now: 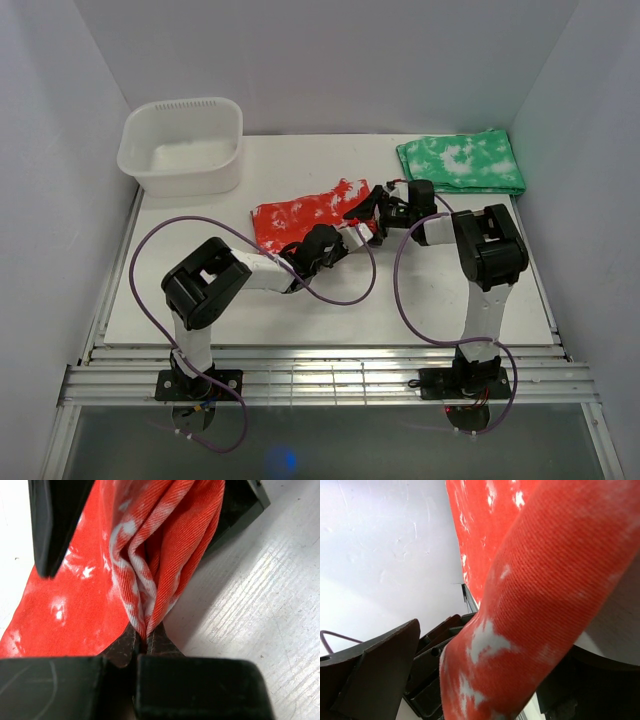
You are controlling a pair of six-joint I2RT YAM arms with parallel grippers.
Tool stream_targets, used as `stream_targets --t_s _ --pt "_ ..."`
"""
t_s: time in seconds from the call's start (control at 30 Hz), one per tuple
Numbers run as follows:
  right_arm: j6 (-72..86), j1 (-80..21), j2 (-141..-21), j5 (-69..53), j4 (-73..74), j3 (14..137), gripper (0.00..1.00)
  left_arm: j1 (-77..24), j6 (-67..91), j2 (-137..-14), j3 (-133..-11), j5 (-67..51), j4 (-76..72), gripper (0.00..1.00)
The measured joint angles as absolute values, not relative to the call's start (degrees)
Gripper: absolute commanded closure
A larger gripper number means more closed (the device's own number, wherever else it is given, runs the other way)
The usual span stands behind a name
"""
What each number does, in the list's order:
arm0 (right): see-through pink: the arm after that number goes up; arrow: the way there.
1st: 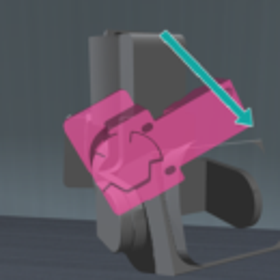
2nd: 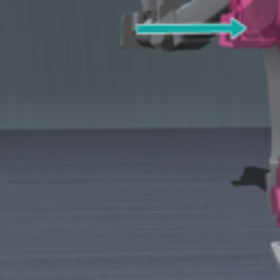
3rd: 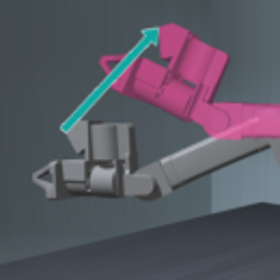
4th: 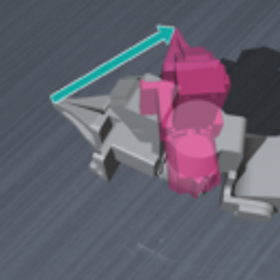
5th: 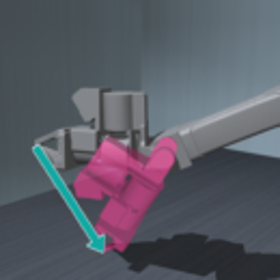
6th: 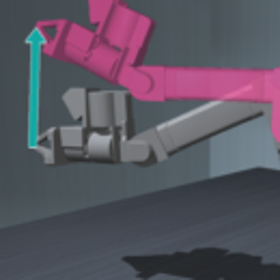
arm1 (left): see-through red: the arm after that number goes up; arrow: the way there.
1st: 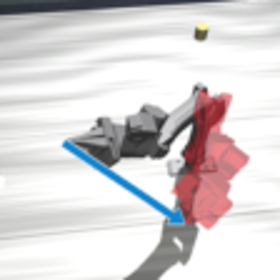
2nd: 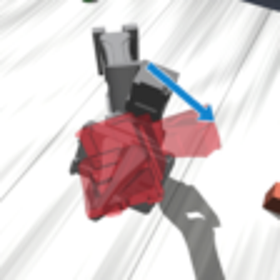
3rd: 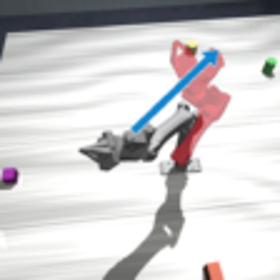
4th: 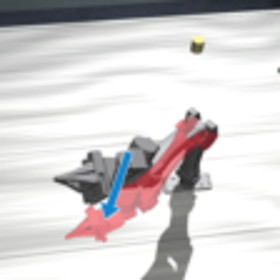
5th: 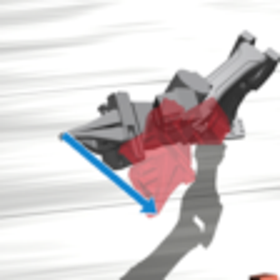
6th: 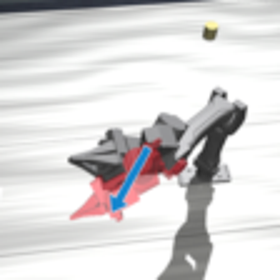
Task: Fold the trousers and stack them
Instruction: Neatly place the folded trousers to the corner
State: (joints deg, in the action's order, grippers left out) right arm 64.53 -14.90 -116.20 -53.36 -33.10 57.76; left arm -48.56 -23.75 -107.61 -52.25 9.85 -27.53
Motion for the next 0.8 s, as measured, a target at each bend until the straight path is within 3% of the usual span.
stream_targets --t_s 0.23,0.47,0.57,0.67,0.7,0.77,0.8 --pt "63.3 -11.3 -113.9 -51.8 -31.9 57.2 0.10 -48.6 -23.5 -107.6 -52.0 9.7 -28.2 1.00" --pt "62.7 -14.7 -114.5 -49.0 -31.9 57.2 0.10 -48.6 -23.2 -107.6 -52.0 9.7 -28.2 1.00" --pt "63.0 -15.7 -115.9 -48.5 -32.8 57.3 0.03 -48.7 -23.2 -107.6 -52.0 9.8 -28.1 1.00" --pt "63.4 -16.2 -117.3 -48.1 -33.3 57.3 0.20 -48.9 -23.2 -107.6 -52.0 9.9 -27.9 1.00" --pt "63.8 -16.3 -117.8 -48.0 -33.5 57.3 0.39 -49.0 -23.1 -107.6 -52.0 9.9 -27.9 1.00" --pt "63.6 -16.4 -117.9 -47.8 -33.5 57.3 0.62 -49.2 -22.8 -107.4 -52.0 10.0 -27.6 1.00" --pt "62.9 -16.4 -117.9 -47.9 -33.5 57.3 0.81 -49.3 -22.5 -107.1 -52.0 10.0 -27.2 0.97"
